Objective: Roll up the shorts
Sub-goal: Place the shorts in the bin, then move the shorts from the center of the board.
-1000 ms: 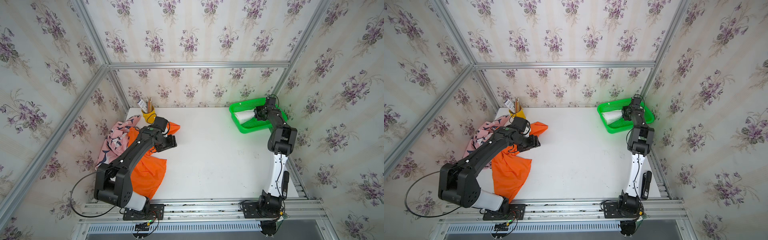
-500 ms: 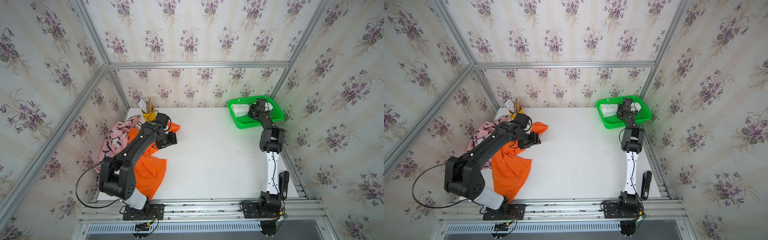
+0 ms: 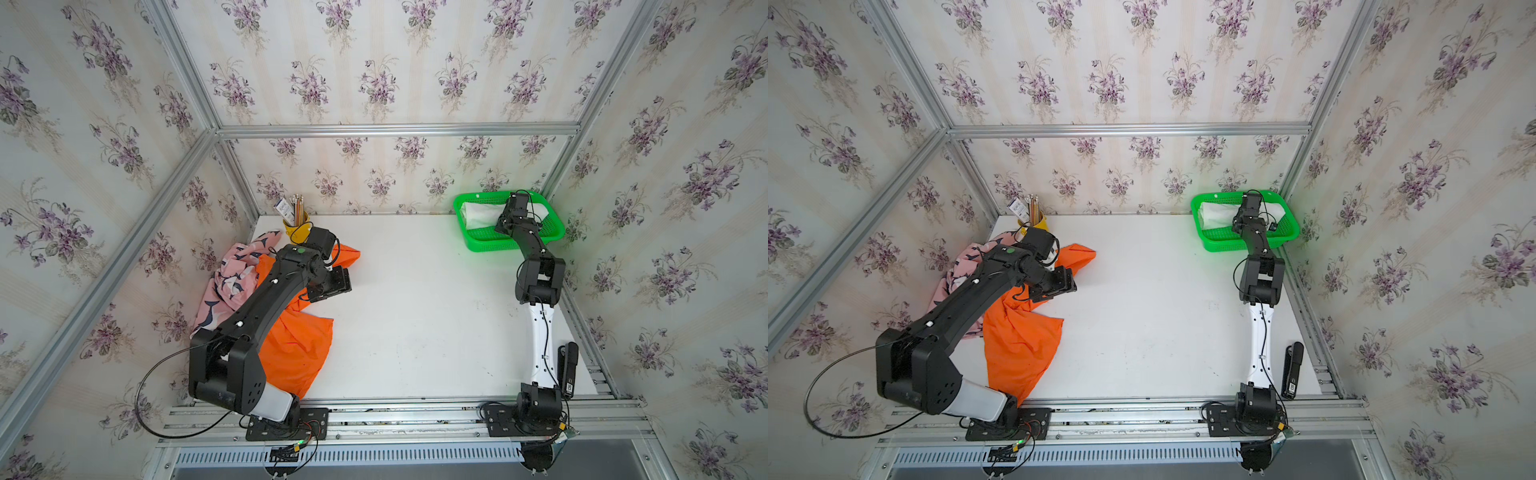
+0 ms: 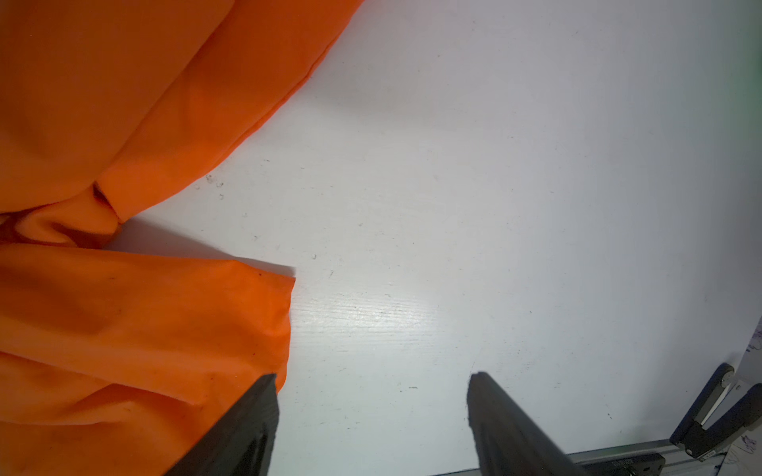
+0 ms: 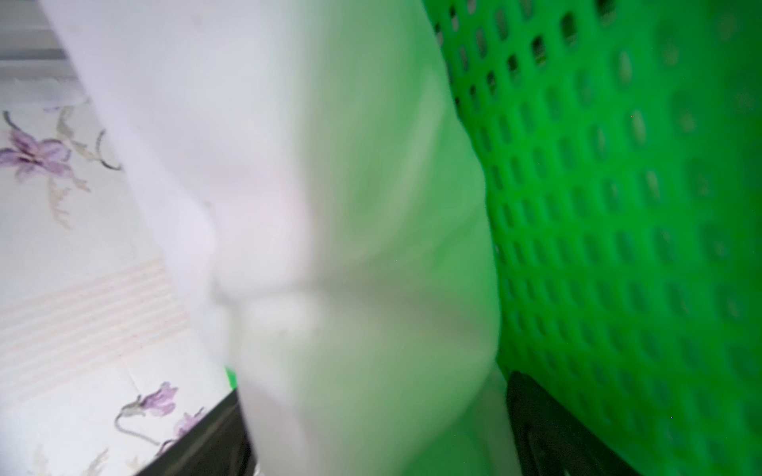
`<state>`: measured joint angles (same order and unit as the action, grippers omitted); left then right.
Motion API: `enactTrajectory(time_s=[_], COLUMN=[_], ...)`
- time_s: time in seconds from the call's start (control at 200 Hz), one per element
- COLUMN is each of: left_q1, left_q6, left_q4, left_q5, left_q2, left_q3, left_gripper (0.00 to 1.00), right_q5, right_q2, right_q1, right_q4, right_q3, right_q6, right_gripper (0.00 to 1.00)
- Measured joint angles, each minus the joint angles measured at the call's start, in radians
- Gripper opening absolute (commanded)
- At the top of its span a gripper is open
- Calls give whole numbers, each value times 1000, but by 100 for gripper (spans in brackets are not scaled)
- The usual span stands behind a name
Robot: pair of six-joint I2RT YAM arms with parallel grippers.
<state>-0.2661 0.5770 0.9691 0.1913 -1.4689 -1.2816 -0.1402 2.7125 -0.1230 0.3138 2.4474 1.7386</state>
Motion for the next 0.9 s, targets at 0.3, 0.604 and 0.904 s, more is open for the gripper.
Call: enactTrajectory(time_s=[0.3, 0.604, 0.904], left_q1=[39, 134, 151], left_q6=[-22, -96, -152], left_q4=[34, 19, 2], left_q5=[-63, -179, -401], left_q2=[37, -190, -552], left_q3=[26, -50, -327], left_gripper=[82, 85, 74], right_q5=[76, 160, 320], right_q2=[-325, -557, -826], right_q1=[-35, 31, 214], right_q4=[169, 171, 90], right_q3=[-308, -373, -722], right_q6=[0, -425, -979], right_gripper=[98, 89, 83])
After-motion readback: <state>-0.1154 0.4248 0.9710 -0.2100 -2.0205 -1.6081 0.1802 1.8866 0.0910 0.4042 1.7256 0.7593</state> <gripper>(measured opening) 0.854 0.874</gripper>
